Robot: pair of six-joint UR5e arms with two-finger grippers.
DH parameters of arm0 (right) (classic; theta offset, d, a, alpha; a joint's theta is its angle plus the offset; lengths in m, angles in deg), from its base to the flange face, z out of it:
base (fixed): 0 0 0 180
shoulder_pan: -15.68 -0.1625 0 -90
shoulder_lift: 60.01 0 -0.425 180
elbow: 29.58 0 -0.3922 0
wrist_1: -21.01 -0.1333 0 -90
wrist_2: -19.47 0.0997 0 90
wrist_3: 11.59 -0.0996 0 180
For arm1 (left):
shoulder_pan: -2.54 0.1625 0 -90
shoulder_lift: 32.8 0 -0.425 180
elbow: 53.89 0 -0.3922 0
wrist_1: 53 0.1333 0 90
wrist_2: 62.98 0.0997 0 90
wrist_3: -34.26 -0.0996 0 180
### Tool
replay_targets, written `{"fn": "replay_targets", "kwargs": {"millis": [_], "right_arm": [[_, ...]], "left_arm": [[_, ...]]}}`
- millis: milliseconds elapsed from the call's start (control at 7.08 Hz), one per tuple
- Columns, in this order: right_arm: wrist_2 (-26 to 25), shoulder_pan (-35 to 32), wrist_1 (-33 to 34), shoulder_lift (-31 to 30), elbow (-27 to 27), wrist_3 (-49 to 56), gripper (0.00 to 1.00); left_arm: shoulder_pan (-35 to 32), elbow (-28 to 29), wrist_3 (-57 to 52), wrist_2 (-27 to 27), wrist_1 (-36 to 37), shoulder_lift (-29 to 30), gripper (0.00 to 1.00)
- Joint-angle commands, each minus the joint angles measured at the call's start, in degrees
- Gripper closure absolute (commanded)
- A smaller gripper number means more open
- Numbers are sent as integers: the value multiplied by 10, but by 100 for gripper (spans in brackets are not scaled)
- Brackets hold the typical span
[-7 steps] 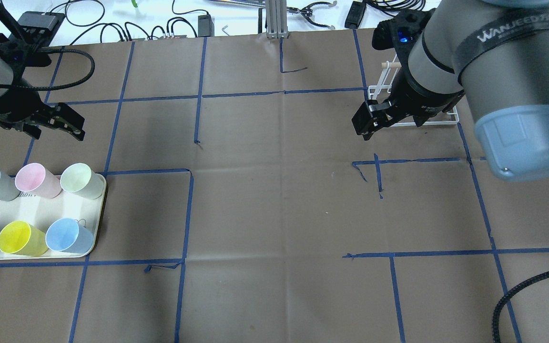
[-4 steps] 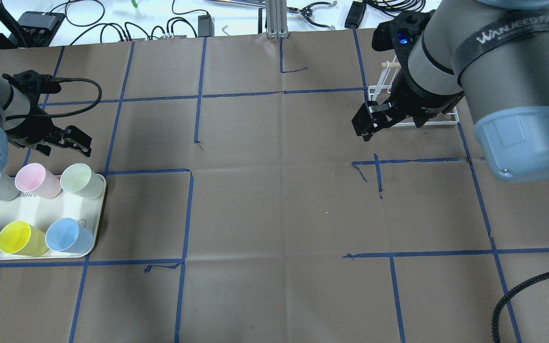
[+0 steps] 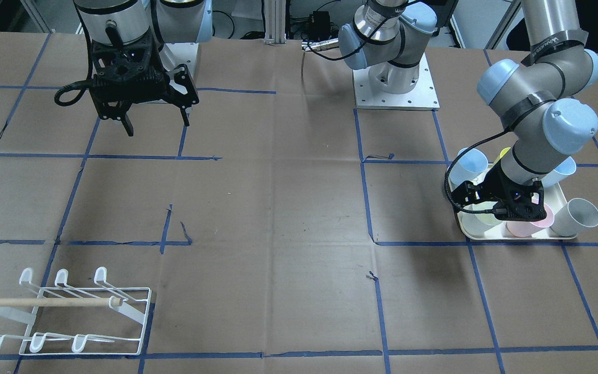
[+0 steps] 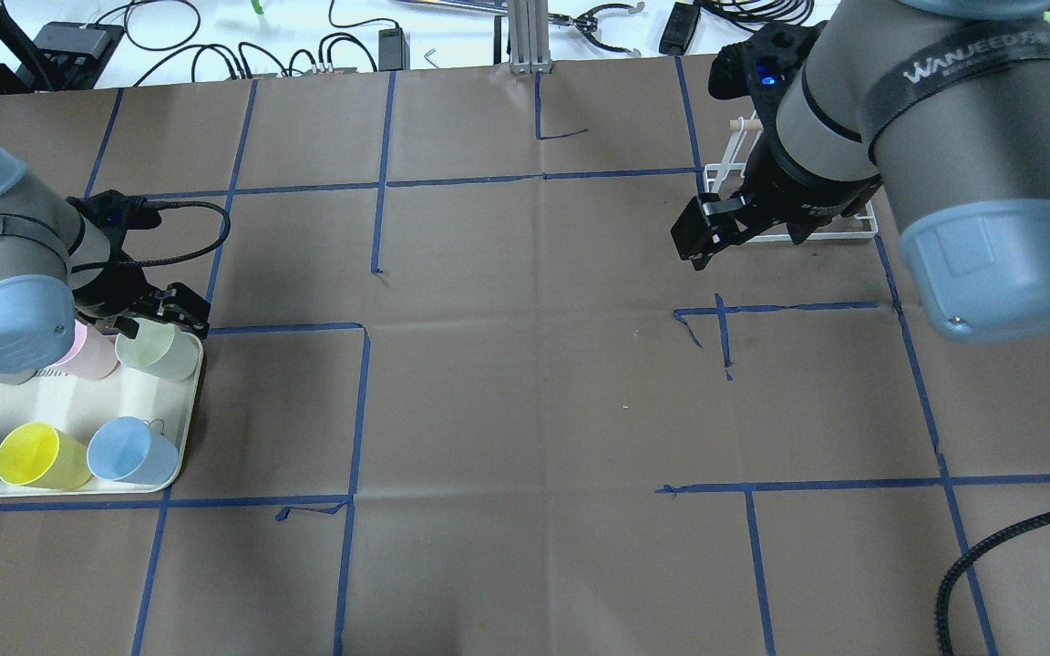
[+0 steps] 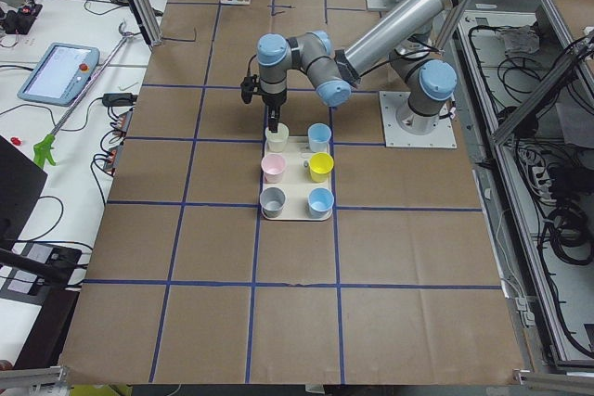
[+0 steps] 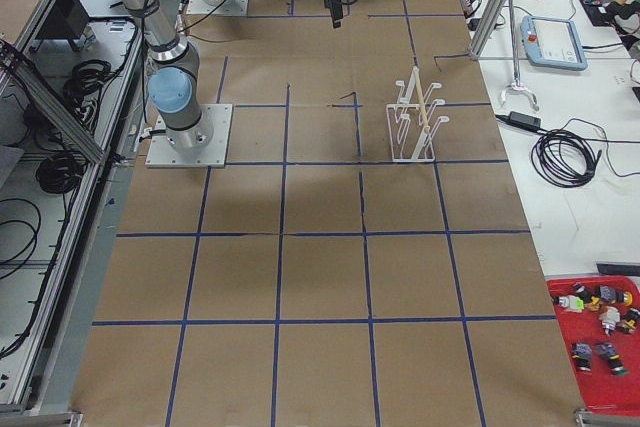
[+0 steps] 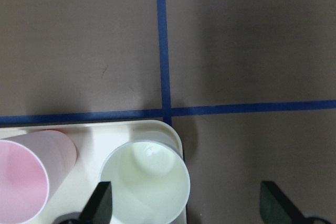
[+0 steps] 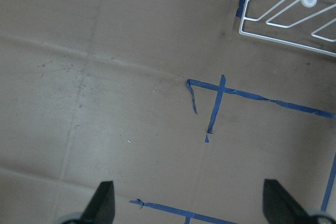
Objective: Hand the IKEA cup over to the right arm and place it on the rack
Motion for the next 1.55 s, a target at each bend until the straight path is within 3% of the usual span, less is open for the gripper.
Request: {"fn": "replay_targets", "kwargs": {"millis": [0, 282, 424, 706, 847, 1129, 1412], "right_arm": [[2, 0, 6, 16, 0, -42, 0], [3, 0, 6, 17, 0, -62, 0], [3, 0, 6, 17, 0, -63, 0], [44, 0, 44, 19, -2, -94, 1], [46, 0, 81, 18, -10, -142, 1], [48, 0, 218, 17, -43, -250, 1], [96, 0, 337, 16, -68, -343, 1]], "left_arm": [[1, -6, 2, 3, -1, 9, 0], [14, -6, 2, 17, -1, 9, 2], [18, -5, 1, 17, 0, 10, 12], [17, 1, 0, 13, 0, 9, 58], [16, 4, 2, 9, 0, 7, 76], [16, 3, 3, 9, 0, 2, 100], [16, 7, 0, 8, 0, -12, 100]]}}
